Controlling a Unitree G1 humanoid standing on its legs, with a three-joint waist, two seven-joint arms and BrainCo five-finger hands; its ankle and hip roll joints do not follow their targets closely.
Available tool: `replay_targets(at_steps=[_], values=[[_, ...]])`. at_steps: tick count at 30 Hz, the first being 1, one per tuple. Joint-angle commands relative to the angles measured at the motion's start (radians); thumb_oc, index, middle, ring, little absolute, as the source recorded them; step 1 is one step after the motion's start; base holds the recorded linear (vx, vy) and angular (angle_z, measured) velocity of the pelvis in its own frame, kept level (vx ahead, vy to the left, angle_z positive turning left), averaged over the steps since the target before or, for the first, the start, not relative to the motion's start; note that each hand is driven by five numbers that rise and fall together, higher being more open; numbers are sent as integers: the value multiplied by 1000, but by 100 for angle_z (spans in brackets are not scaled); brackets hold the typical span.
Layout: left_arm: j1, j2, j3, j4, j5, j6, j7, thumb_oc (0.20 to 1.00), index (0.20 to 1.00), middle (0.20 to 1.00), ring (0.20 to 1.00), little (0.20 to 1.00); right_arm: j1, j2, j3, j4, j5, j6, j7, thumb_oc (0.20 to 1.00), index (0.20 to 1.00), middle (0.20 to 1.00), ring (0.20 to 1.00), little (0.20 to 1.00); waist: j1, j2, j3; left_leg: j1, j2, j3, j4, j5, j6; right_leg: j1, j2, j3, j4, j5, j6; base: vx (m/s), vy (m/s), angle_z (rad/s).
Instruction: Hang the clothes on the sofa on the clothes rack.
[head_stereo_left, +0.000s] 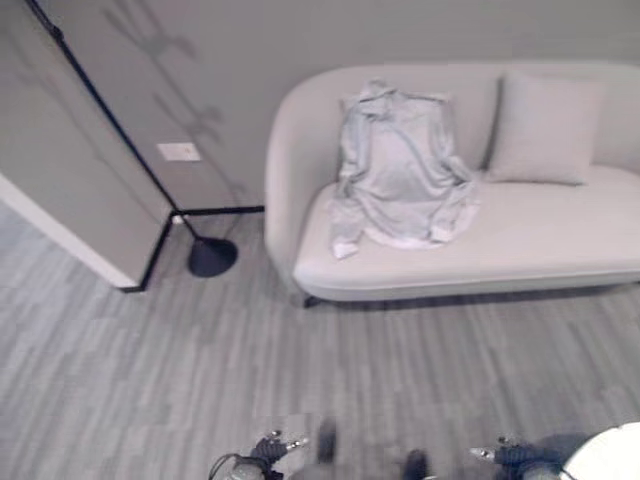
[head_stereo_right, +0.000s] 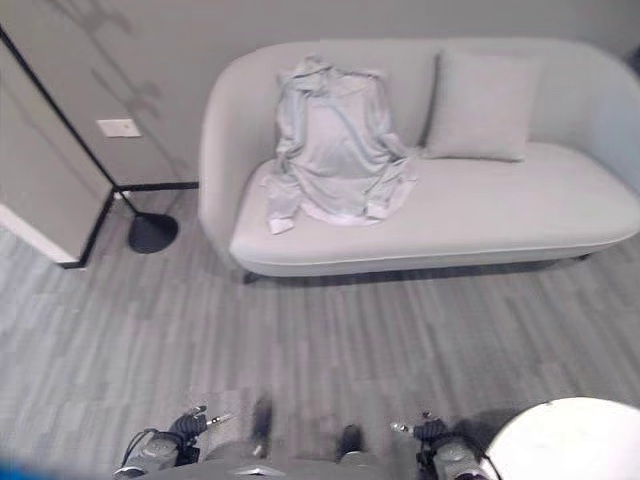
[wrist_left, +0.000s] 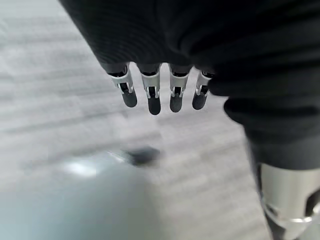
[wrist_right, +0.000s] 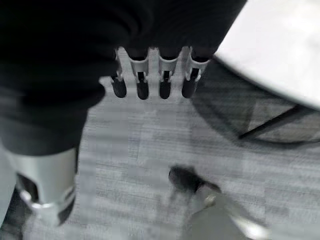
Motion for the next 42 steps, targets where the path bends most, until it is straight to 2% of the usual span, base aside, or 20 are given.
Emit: replay_targets(at_steps=[1, 3, 5, 9, 12, 14, 17, 19, 20, 22, 26, 28, 30, 32, 34, 36, 37, 40, 41, 42], values=[[15, 44, -11, 25, 9, 2, -10, 1000, 1000, 1000, 1000, 1000, 40, 24, -17, -9, -19, -5, 3, 1000, 1000, 1000, 1000, 1000, 1, -54, -16, -90, -52, 1, -48, 119, 41, 142, 111, 43, 0, -96, 38, 269, 126, -41], [18, 51, -4, 25, 7, 2, -10, 1000, 1000, 1000, 1000, 1000, 46, 35, -9, -9, -33, 0, 8, 1000, 1000, 1000, 1000, 1000, 5, -55, -31, -71, -48, -5, -48, 159, 46, 156, 100, 48, 0, -105, 44, 314, 183, -51], [17, 53, -4, 24, 3, 2, -10, 1000, 1000, 1000, 1000, 1000, 45, 37, -8, -10, -34, 3, 9, 1000, 1000, 1000, 1000, 1000, 8, -59, -35, -58, -49, 6, -48, 166, 51, 166, 87, 49, 0, -107, 48, 335, 217, -51], [11, 73, 0, 16, 15, 7, -9, 1000, 1000, 1000, 1000, 1000, 47, 55, 6, -8, -59, 9, 24, 1000, 1000, 1000, 1000, 1000, 7, -85, -77, 20, -71, 37, -48, 104, 91, 149, 13, 50, 99, -73, 91, 368, 258, -36], [-2, 87, 1, -4, 2, 7, -6, 1000, 1000, 1000, 1000, 1000, 31, 54, 2, -21, -53, 5, 27, 1000, 1000, 1000, 1000, 1000, 3, -77, -64, 74, -85, 37, -48, 65, 127, 61, -12, 29, 308, -6, 109, 214, 217, -29], [-3, 95, 4, -11, -3, 7, -3, 1000, 1000, 1000, 1000, 1000, 24, 57, 3, -36, -49, 2, 25, 1000, 1000, 1000, 1000, 1000, -2, -64, -51, 109, -85, 29, -45, 45, 145, -3, -30, 5, 434, 62, 97, 194, 203, -7], [7, 104, 12, -6, 1, 10, -2, 1000, 1000, 1000, 1000, 1000, 27, 65, 6, -50, -53, -3, 22, 1000, 1000, 1000, 1000, 1000, 5, -50, -44, 155, -85, 24, -42, 10, 159, -21, -86, -79, 509, 94, 78, 224, 143, 7], [10, 105, 13, -1, 4, 10, -5, 1000, 1000, 1000, 1000, 1000, 32, 66, 10, -53, -58, -5, 18, 1000, 1000, 1000, 1000, 1000, 9, -49, -47, 176, -84, 17, -44, -10, 158, -35, -108, -115, 465, 62, 67, 259, 77, -1], [9, 106, 12, 12, 11, 7, -7, 1000, 1000, 1000, 1000, 1000, 32, 64, 4, -53, -54, -3, 17, 1000, 1000, 1000, 1000, 1000, 11, -51, -48, 193, -78, 13, -45, -33, 153, -57, -113, -130, 358, 24, 70, 213, -2, -9], [10, 102, 8, 17, 17, 6, -8, 1000, 1000, 1000, 1000, 1000, 33, 64, 1, -52, -51, -1, 17, 1000, 1000, 1000, 1000, 1000, 8, -53, -45, 202, -79, 9, -46, -40, 150, -67, -113, -130, 295, 25, 75, 187, -24, -10], [-1, 89, -6, 25, 29, -3, -2, 1000, 1000, 1000, 1000, 1000, 31, 59, -14, -45, -31, 4, 11, 1000, 1000, 1000, 1000, 1000, -37, -52, 1, 273, -77, -23, -48, -85, 146, -186, -95, -31, 82, 120, 121, 233, -46, -6], [-9, 81, -12, 24, 36, -6, -2, 1000, 1000, 1000, 1000, 1000, 30, 60, -19, -33, -31, 9, 9, 1000, 1000, 1000, 1000, 1000, -59, -41, 21, 318, -67, -35, -48, -105, 141, -271, -91, -23, 16, 154, 144, 286, -61, 27], [-12, 72, -15, 26, 38, -6, 0, 1000, 1000, 1000, 1000, 1000, 32, 60, -17, -32, -37, 11, 4, 1000, 1000, 1000, 1000, 1000, -70, -34, 37, 359, -50, -40, -48, -129, 130, -323, -80, -61, 0, 145, 154, 304, -118, 13], [-12, 70, -12, 27, 46, -3, -6, 1000, 1000, 1000, 1000, 1000, 40, 59, -16, -30, -41, 12, 4, 1000, 1000, 1000, 1000, 1000, -73, -46, 32, 388, -42, -47, -48, -157, 118, -325, -77, -107, 0, 147, 159, 331, -178, 15], [-10, 69, -17, 38, 69, -4, -7, 1000, 1000, 1000, 1000, 1000, 53, 58, -16, -28, -44, 11, 9, 1000, 1000, 1000, 1000, 1000, -81, -74, 8, 405, -43, -75, -48, -186, 113, -299, -81, -82, 0, 184, 162, 375, -215, 33], [-11, 71, -20, 37, 76, -6, -5, 1000, 1000, 1000, 1000, 1000, 58, 58, -11, -27, -44, 10, 13, 1000, 1000, 1000, 1000, 1000, -91, -87, -7, 429, -11, -71, -48, -202, 95, -277, -78, -67, 0, 213, 163, 315, -227, 57], [-11, 71, -20, 36, 76, -6, -5, 1000, 1000, 1000, 1000, 1000, 58, 58, -11, -27, -44, 10, 13, 1000, 1000, 1000, 1000, 1000, -91, -86, -7, 430, -9, -71, -48, -203, 94, -276, -77, -68, 0, 213, 163, 311, -283, 60], [-17, 66, -25, 20, 51, -7, 4, 1000, 1000, 1000, 1000, 1000, 61, 50, 1, -15, -43, 4, 15, 1000, 1000, 1000, 1000, 1000, -104, -77, -42, 427, 68, -79, -48, -180, 52, -237, -44, -80, 0, 211, 138, 373, -350, 50], [-24, 68, -29, 8, 39, -10, 7, 1000, 1000, 1000, 1000, 1000, 58, 44, 6, -22, -37, -2, 16, 1000, 1000, 1000, 1000, 1000, -104, -67, -56, 410, 104, -102, -48, -124, 27, -224, -17, -89, 0, 191, 122, 277, -293, 13], [-24, 68, -29, 8, 39, -10, 7, 1000, 1000, 1000, 1000, 1000, 58, 44, 6, -22, -37, -2, 16, 1000, 1000, 1000, 1000, 1000, -106, -66, -57, 409, 105, -104, -48, -125, 26, -224, -16, -91, 0, 191, 122, 162, -186, -7]])
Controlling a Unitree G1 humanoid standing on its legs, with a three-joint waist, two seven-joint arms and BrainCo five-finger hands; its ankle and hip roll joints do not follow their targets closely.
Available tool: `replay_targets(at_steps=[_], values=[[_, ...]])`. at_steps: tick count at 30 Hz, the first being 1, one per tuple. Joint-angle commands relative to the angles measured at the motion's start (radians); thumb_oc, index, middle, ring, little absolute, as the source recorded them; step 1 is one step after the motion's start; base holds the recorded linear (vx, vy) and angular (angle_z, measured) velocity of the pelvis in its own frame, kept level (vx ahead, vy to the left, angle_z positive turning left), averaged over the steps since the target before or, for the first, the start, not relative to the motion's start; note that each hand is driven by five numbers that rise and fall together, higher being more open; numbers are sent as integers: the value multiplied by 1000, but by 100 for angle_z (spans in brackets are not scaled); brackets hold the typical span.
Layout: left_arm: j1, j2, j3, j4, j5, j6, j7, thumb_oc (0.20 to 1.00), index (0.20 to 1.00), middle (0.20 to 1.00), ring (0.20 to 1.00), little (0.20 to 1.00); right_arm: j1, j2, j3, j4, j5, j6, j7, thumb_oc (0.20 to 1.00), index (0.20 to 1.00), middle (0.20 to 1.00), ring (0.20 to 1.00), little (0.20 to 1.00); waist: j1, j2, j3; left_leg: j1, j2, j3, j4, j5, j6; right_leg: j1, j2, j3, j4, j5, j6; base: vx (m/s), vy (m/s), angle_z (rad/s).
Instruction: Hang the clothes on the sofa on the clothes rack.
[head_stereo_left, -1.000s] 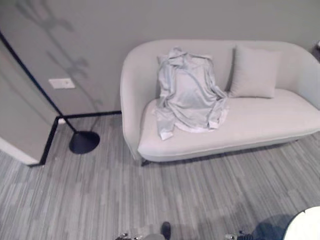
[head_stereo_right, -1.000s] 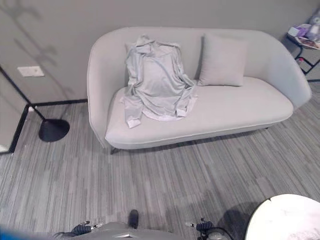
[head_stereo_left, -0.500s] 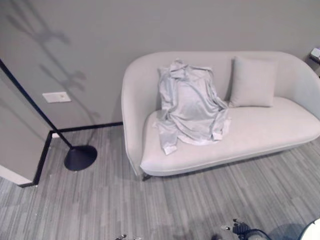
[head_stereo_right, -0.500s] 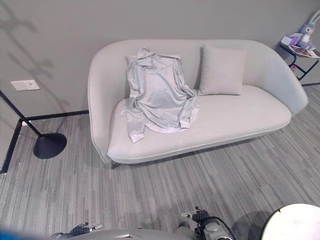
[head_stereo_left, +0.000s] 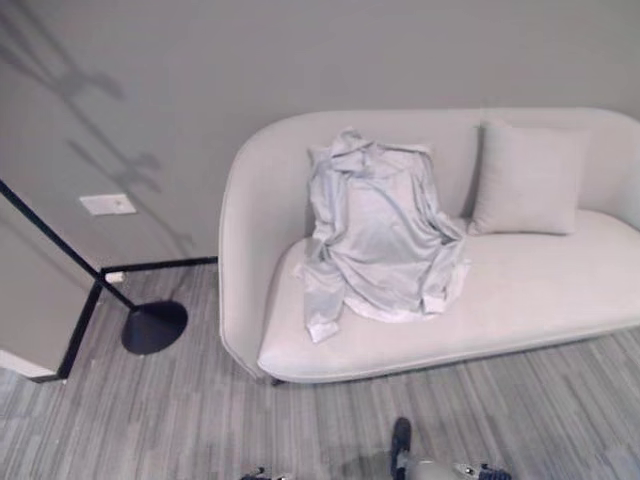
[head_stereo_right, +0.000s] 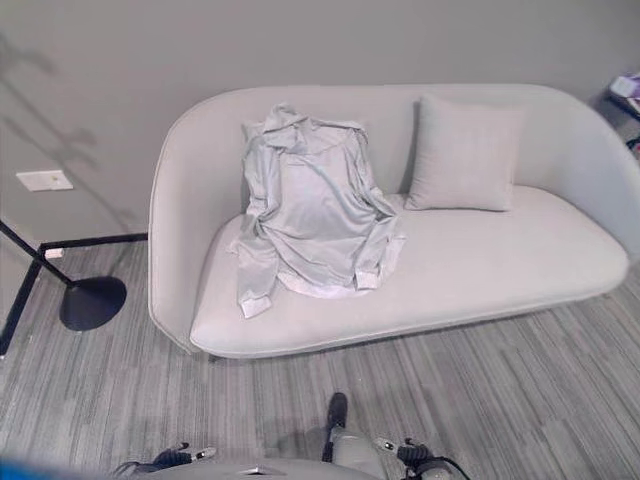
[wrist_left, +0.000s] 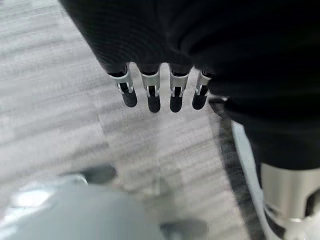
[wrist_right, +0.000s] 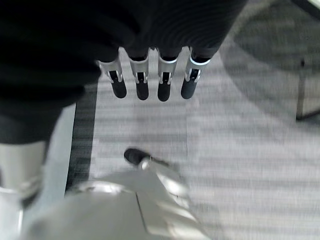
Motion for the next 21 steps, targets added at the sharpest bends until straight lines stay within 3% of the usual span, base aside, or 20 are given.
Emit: replay_targets(at_steps=[1, 2, 4, 6, 8, 10, 11, 12, 14, 17, 18, 21], values=[[-61, 35, -21, -6, -8, -25, 6, 1000, 1000, 1000, 1000, 1000, -25, -18, 32, -21, 11, -19, -5, 1000, 1000, 1000, 1000, 1000, -29, 11, -8, -45, 82, -67, -117, 111, -58, -52, -68, 52, 10, -56, 203, 157, -182, 0], [-68, 36, -21, -17, -24, -26, 11, 1000, 1000, 1000, 1000, 1000, -30, -25, 35, -28, 20, -24, -8, 1000, 1000, 1000, 1000, 1000, -29, 22, -20, -57, 123, -89, -117, 198, -87, -38, -37, 38, 10, -82, 187, 249, -271, 8], [-72, 37, -20, -22, -39, -26, 13, 1000, 1000, 1000, 1000, 1000, -34, -30, 36, -29, 32, -30, -11, 1000, 1000, 1000, 1000, 1000, -25, 27, -26, -62, 162, -107, -100, 291, -103, -12, -8, 32, 10, -113, 169, 283, -299, 13], [-71, 38, -18, -27, -49, -28, 12, 1000, 1000, 1000, 1000, 1000, -31, -35, 37, -29, 42, -37, -12, 1000, 1000, 1000, 1000, 1000, -23, 20, -27, -84, 186, -96, -30, 348, -105, 24, 4, 27, 10, -143, 155, 224, -228, 2], [-67, 36, -16, -32, -55, -28, 9, 1000, 1000, 1000, 1000, 1000, -26, -40, 37, -27, 43, -39, -14, 1000, 1000, 1000, 1000, 1000, -19, 6, -21, -105, 212, -39, 27, 397, -91, 72, 6, 19, 10, -172, 143, 250, -225, -1], [-65, 37, -13, -37, -64, -26, 9, 1000, 1000, 1000, 1000, 1000, -27, -44, 38, -21, 45, -35, -16, 1000, 1000, 1000, 1000, 1000, -11, -2, -17, -109, 218, 17, 35, 385, -66, 100, 5, 18, 10, -194, 138, 265, -173, 15], [-61, 26, -12, -35, -67, -24, 9, 1000, 1000, 1000, 1000, 1000, -25, -53, 34, -20, 45, -34, -15, 1000, 1000, 1000, 1000, 1000, -1, -3, -23, -132, 169, 13, 4, 310, -44, 122, 5, 20, 10, -210, 137, 227, -130, 18], [-61, 26, -12, -35, -67, -24, 9, 1000, 1000, 1000, 1000, 1000, -25, -54, 34, -20, 45, -34, -15, 1000, 1000, 1000, 1000, 1000, -1, -2, -22, -131, 169, 13, 6, 308, -44, 123, 5, 20, 10, -210, 138, 224, -121, 11], [-62, 17, -20, -23, -60, -24, 7, 1000, 1000, 1000, 1000, 1000, -29, -60, 28, -21, 48, -33, -14, 1000, 1000, 1000, 1000, 1000, 4, -14, -19, -217, 86, 15, -31, 214, -25, 141, -5, 27, 10, -234, 136, 153, -71, -2], [-59, 12, -22, -10, -55, -21, 0, 1000, 1000, 1000, 1000, 1000, -35, -57, 23, -26, 56, -36, -17, 1000, 1000, 1000, 1000, 1000, 23, -1, 9, -337, -19, 15, -77, 262, -18, 168, 24, 47, 10, -251, 132, 135, -35, 15], [-59, 12, -22, -9, -55, -21, 0, 1000, 1000, 1000, 1000, 1000, -35, -57, 23, -26, 56, -36, -17, 1000, 1000, 1000, 1000, 1000, 24, -1, 11, -333, -20, 15, -79, 261, -17, 171, 24, 47, 10, -252, 132, 132, -16, 13], [-53, 14, -22, 1, -50, -19, -6, 1000, 1000, 1000, 1000, 1000, -43, -52, 19, -22, 57, -37, -26, 1000, 1000, 1000, 1000, 1000, 48, 17, 34, -488, -87, 45, -117, 314, -26, 216, 60, 82, 10, -286, 119, 228, 1, -31]])
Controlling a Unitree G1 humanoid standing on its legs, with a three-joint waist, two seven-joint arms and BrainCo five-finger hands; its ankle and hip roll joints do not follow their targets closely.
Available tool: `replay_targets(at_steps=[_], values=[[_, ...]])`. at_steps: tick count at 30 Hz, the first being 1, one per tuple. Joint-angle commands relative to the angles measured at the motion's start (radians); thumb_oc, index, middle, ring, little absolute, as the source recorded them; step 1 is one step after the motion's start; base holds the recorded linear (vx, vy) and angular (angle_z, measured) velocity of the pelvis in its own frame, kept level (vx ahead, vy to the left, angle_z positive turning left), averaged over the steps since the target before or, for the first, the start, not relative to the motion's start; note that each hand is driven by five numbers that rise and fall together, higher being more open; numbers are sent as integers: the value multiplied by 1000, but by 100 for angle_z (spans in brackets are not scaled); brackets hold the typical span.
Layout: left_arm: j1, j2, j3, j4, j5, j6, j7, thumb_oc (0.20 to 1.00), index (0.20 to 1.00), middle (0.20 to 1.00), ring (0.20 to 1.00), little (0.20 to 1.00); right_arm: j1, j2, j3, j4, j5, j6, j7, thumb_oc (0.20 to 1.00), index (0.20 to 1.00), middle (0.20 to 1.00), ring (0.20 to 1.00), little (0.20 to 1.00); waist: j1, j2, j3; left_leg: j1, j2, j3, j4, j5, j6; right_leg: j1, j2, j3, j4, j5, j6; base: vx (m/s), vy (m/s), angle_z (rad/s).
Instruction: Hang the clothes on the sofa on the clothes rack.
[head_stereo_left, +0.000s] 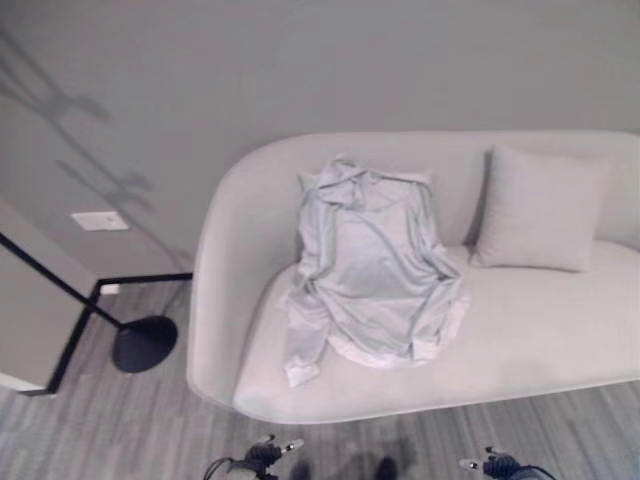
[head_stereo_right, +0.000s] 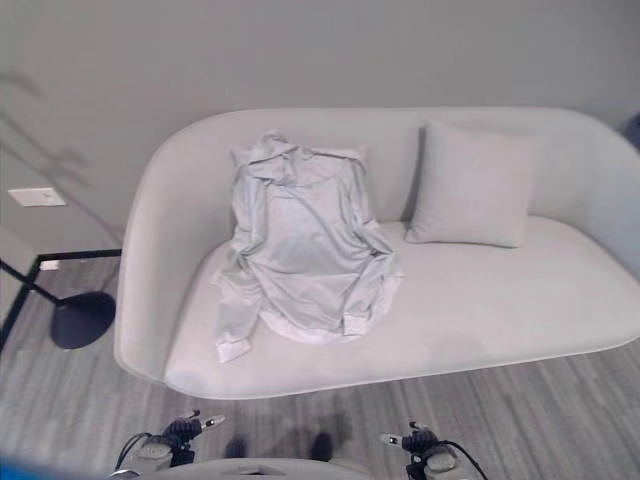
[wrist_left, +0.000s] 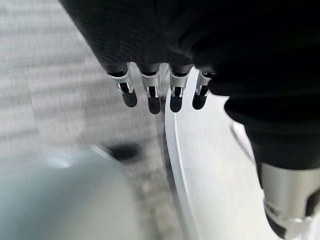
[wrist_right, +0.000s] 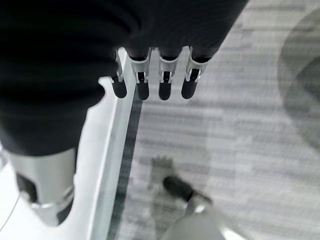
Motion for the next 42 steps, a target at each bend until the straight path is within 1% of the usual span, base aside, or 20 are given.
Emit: replay_targets(at_steps=[1, 3, 6, 10, 14, 17, 19, 20, 21, 25, 26, 27, 29, 30, 31, 32, 34, 37, 39, 42], values=[[8, 24, -18, 32, -2, -15, -6, 1000, 1000, 1000, 1000, 1000, -11, -3, -11, 10, 36, -28, -16, 1000, 1000, 1000, 1000, 1000, 22, -13, 18, -74, -57, 36, -30, 103, 2, 55, 62, 110, 19, -87, 152, 430, 70, -68], [32, 24, -2, 43, 4, -11, -8, 1000, 1000, 1000, 1000, 1000, -3, 6, -6, 14, 14, -23, -14, 1000, 1000, 1000, 1000, 1000, 36, -6, 7, -65, -53, 27, -30, 132, 4, 97, 80, 149, 19, -111, 144, 472, 122, -71], [34, 34, 4, 42, 5, -9, -7, 1000, 1000, 1000, 1000, 1000, 2, 22, 1, 13, -1, -16, -8, 1000, 1000, 1000, 1000, 1000, 35, -14, -6, -35, -42, 25, -30, 175, 8, 120, 67, 164, 19, -125, 148, 297, 121, -49], [30, 48, 2, 22, 6, -11, -3, 1000, 1000, 1000, 1000, 1000, 1, 38, 18, -1, -17, -12, 4, 1000, 1000, 1000, 1000, 1000, 37, -39, -38, 9, -46, 49, -30, 137, 31, 145, 17, 178, 20, -111, 173, 367, 176, -18], [19, 52, -6, -1, -1, -15, 1, 1000, 1000, 1000, 1000, 1000, -3, 41, 22, -8, -22, -11, 7, 1000, 1000, 1000, 1000, 1000, 41, -46, -51, 35, -59, 58, -30, 104, 53, 130, -17, 177, 59, -108, 193, 215, 157, -21], [5, 66, -4, -11, -4, -13, 6, 1000, 1000, 1000, 1000, 1000, -14, 46, 23, -17, -25, -13, 11, 1000, 1000, 1000, 1000, 1000, 44, -44, -48, 72, -76, 60, -30, 61, 88, 72, -48, 169, 206, -90, 220, 184, 179, -3], [5, 70, -2, -14, -5, -12, 5, 1000, 1000, 1000, 1000, 1000, -16, 45, 21, -22, -24, -13, 12, 1000, 1000, 1000, 1000, 1000, 42, -39, -43, 82, -78, 57, -30, 56, 93, 46, -49, 166, 264, -80, 221, 78, 109, -6], [3, 73, -4, -13, -2, -11, 4, 1000, 1000, 1000, 1000, 1000, -23, 45, 21, -24, -22, -14, 14, 1000, 1000, 1000, 1000, 1000, 37, -35, -30, 94, -82, 53, -27, 47, 103, 11, -51, 168, 346, -50, 223, 96, 164, 5], [9, 77, -2, 1, 13, -3, 2, 1000, 1000, 1000, 1000, 1000, -29, 47, 19, -28, -22, -16, 13, 1000, 1000, 1000, 1000, 1000, 27, -19, -8, 126, -78, 47, -25, 33, 116, -50, -62, 151, 490, 23, 215, 139, 193, 5], [22, 81, -4, 24, 41, 5, -5, 1000, 1000, 1000, 1000, 1000, -22, 57, 25, -43, -24, -21, 12, 1000, 1000, 1000, 1000, 1000, 20, 4, 7, 179, -62, 43, -30, 8, 121, -111, -80, 109, 628, 31, 190, 131, 79, 8], [24, 82, -2, 25, 41, 6, -7, 1000, 1000, 1000, 1000, 1000, -18, 57, 26, -47, -26, -21, 11, 1000, 1000, 1000, 1000, 1000, 20, 7, 8, 192, -57, 41, -30, 0, 120, -123, -97, 93, 626, 19, 184, 311, -16, 8], [22, 80, -3, 26, 40, 2, -8, 1000, 1000, 1000, 1000, 1000, -13, 51, 24, -49, -26, -20, 8, 1000, 1000, 1000, 1000, 1000, 28, 9, 9, 215, -43, 29, -30, -20, 108, -133, -132, 52, 512, -37, 173, 238, -48, -2], [22, 80, -3, 28, 41, -2, -8, 1000, 1000, 1000, 1000, 1000, -12, 51, 24, -48, -25, -20, 9, 1000, 1000, 1000, 1000, 1000, 29, 5, 15, 224, -41, 25, -30, -25, 103, -119, -141, 50, 439, -34, 179, 210, -132, 9], [14, 76, -4, 28, 31, -10, -1, 1000, 1000, 1000, 1000, 1000, -18, 46, 18, -49, -23, -16, 7, 1000, 1000, 1000, 1000, 1000, 28, -11, 20, 232, -47, 5, -30, -43, 92, -151, -167, 58, 230, 19, 208, 275, -221, 18], [7, 76, -5, 27, 27, -15, 6, 1000, 1000, 1000, 1000, 1000, -23, 43, 16, -48, -20, -17, 4, 1000, 1000, 1000, 1000, 1000, 20, -15, 28, 247, -49, -6, -30, -57, 88, -184, -173, 75, 140, 60, 228, 229, -183, 11], [7, 75, -5, 28, 27, -15, 6, 1000, 1000, 1000, 1000, 1000, -23, 42, 16, -48, -20, -17, 4, 1000, 1000, 1000, 1000, 1000, 20, -12, 31, 252, -46, -6, -30, -61, 87, -174, -169, 73, 132, 63, 228, 189, -120, -5], [-7, 64, -8, 23, 20, -25, 10, 1000, 1000, 1000, 1000, 1000, -24, 42, 9, -40, -18, -12, -2, 1000, 1000, 1000, 1000, 1000, -11, -2, 48, 300, -25, -18, -30, -88, 69, -286, -158, 122, 19, 108, 271, 294, -168, 16], [-19, 56, -18, 17, 21, -27, 12, 1000, 1000, 1000, 1000, 1000, -21, 36, 12, -37, -12, -10, -2, 1000, 1000, 1000, 1000, 1000, -21, -13, 52, 323, -21, -35, -30, -104, 58, -281, -149, 127, 19, 110, 273, 214, -168, -3], [-18, 65, -16, 12, 27, -31, 12, 1000, 1000, 1000, 1000, 1000, -16, 35, 11, -42, -9, -12, 2, 1000, 1000, 1000, 1000, 1000, -24, -39, 43, 337, -11, -39, -30, -117, 43, -255, -156, 118, 19, 150, 277, 221, -296, 59], [-15, 64, -7, -3, -3, -38, 15, 1000, 1000, 1000, 1000, 1000, -7, 25, 15, -36, -2, -20, 8, 1000, 1000, 1000, 1000, 1000, -27, -52, 6, 360, 69, -47, -30, -125, 1, -205, -122, 102, 19, 148, 263, 275, -390, 66]])
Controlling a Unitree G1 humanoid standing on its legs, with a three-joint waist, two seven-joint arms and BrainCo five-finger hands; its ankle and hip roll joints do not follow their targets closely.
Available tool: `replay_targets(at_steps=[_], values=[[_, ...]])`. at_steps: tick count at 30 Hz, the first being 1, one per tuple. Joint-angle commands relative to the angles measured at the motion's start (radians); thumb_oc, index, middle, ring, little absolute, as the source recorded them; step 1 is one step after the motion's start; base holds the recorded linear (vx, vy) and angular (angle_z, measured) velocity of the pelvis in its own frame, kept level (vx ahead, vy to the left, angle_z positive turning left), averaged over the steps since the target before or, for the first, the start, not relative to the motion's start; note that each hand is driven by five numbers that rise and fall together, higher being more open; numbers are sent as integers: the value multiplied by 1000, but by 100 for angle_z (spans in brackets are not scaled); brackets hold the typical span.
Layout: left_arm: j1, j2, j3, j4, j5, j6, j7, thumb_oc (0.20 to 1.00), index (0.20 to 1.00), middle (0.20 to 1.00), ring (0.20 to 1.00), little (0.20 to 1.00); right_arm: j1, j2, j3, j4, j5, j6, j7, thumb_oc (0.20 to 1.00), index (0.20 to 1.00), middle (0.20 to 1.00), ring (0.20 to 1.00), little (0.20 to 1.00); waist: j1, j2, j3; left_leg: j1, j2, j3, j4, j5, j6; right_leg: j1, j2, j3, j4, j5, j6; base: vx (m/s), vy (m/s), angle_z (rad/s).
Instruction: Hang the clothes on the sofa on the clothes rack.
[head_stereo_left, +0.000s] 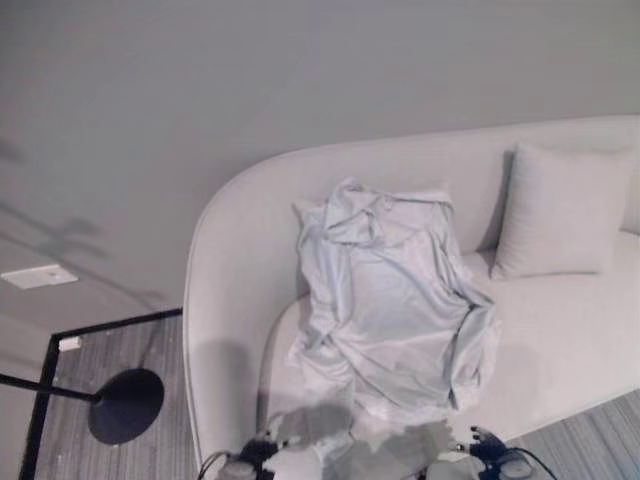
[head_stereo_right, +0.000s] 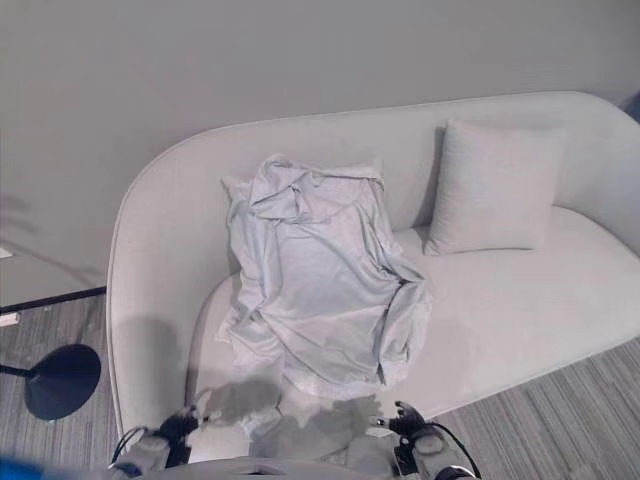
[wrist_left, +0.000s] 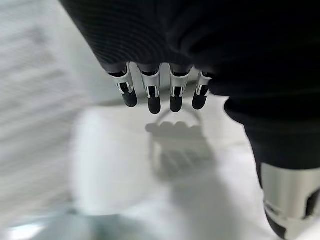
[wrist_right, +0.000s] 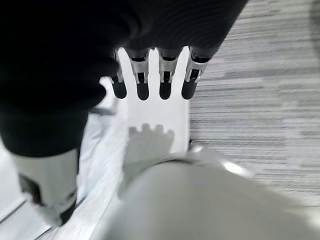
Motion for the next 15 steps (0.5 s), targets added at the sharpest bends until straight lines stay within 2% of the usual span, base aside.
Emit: replay_targets(at_steps=[1, 3, 4, 5, 6, 7, 8, 10, 11, 12, 13, 15], values=[[72, 52, -21, -1, -20, -22, 4, 1000, 1000, 1000, 1000, 1000, -3, -1, -1, 17, 18, -28, -4, 1000, 1000, 1000, 1000, 1000, 31, -120, -44, 88, 57, 4, -17, -34, -145, -150, -117, 34, 22, -10, 61, 192, -302, 39], [74, 47, -21, -17, -44, -24, 7, 1000, 1000, 1000, 1000, 1000, 3, -14, -8, 26, 31, -34, -6, 1000, 1000, 1000, 1000, 1000, 33, -110, -60, 70, 108, -21, -17, 16, -174, -111, -72, 10, 22, -51, 35, 184, -328, 44], [73, 45, -22, -21, -51, -25, 6, 1000, 1000, 1000, 1000, 1000, 4, -18, -6, 27, 34, -39, -6, 1000, 1000, 1000, 1000, 1000, 36, -105, -60, 69, 125, -34, -17, 63, -182, -96, -56, 5, 22, -63, 26, 95, -196, 39], [73, 45, -22, -21, -51, -25, 6, 1000, 1000, 1000, 1000, 1000, 4, -18, -6, 27, 34, -39, -6, 1000, 1000, 1000, 1000, 1000, 35, -104, -59, 69, 126, -35, -17, 63, -182, -95, -55, 4, 22, -63, 26, 108, -199, 23], [72, 39, -22, -33, -68, -27, 4, 1000, 1000, 1000, 1000, 1000, 2, -28, -6, 30, 40, -44, -8, 1000, 1000, 1000, 1000, 1000, 41, -106, -57, 42, 138, -61, 38, 117, -185, -70, -43, 0, 22, -83, 14, 106, -161, 22], [71, 37, -22, -34, -75, -27, 7, 1000, 1000, 1000, 1000, 1000, 1, -33, -6, 31, 42, -45, -11, 1000, 1000, 1000, 1000, 1000, 42, -110, -55, 25, 142, -63, 76, 143, -189, -57, -44, -7, 22, -92, 10, 137, -190, 20], [69, 34, -20, -33, -81, -27, 10, 1000, 1000, 1000, 1000, 1000, 1, -37, -9, 31, 42, -43, -14, 1000, 1000, 1000, 1000, 1000, 43, -114, -53, 9, 147, -48, 100, 161, -187, -47, -49, -11, 22, -101, 8, 110, -114, 22], [68, 31, -20, -36, -86, -27, 9, 1000, 1000, 1000, 1000, 1000, 0, -40, -10, 32, 42, -41, -14, 1000, 1000, 1000, 1000, 1000, 47, -120, -52, -11, 141, -27, 110, 152, -173, -37, -52, -15, 22, -113, 5, 98, -68, 19], [70, 21, -28, -36, -86, -27, 7, 1000, 1000, 1000, 1000, 1000, 2, -49, -14, 24, 48, -42, -17, 1000, 1000, 1000, 1000, 1000, 51, -127, -56, -50, 101, -7, 81, 97, -152, -20, -58, -14, 22, -127, 6, 121, -43, 21], [69, 16, -33, -33, -83, -27, 4, 1000, 1000, 1000, 1000, 1000, 4, -53, -17, 18, 51, -44, -17, 1000, 1000, 1000, 1000, 1000, 51, -123, -60, -80, 73, 4, 53, 96, -146, -17, -55, -13, 22, -130, 6, 150, -32, 24], [68, 14, -40, -30, -81, -27, 2, 1000, 1000, 1000, 1000, 1000, 7, -56, -17, 15, 53, -45, -17, 1000, 1000, 1000, 1000, 1000, 55, -114, -56, -117, 40, 17, 16, 119, -142, -12, -47, -13, 22, -135, 4, 86, 41, 20], [68, 11, -46, -23, -76, -25, 0, 1000, 1000, 1000, 1000, 1000, -1, -62, -21, 23, 46, -42, -21, 1000, 1000, 1000, 1000, 1000, 59, -100, -54, -126, 12, 26, -17, 119, -136, -4, -40, -3, 22, -143, 2, 67, 58, 8]])
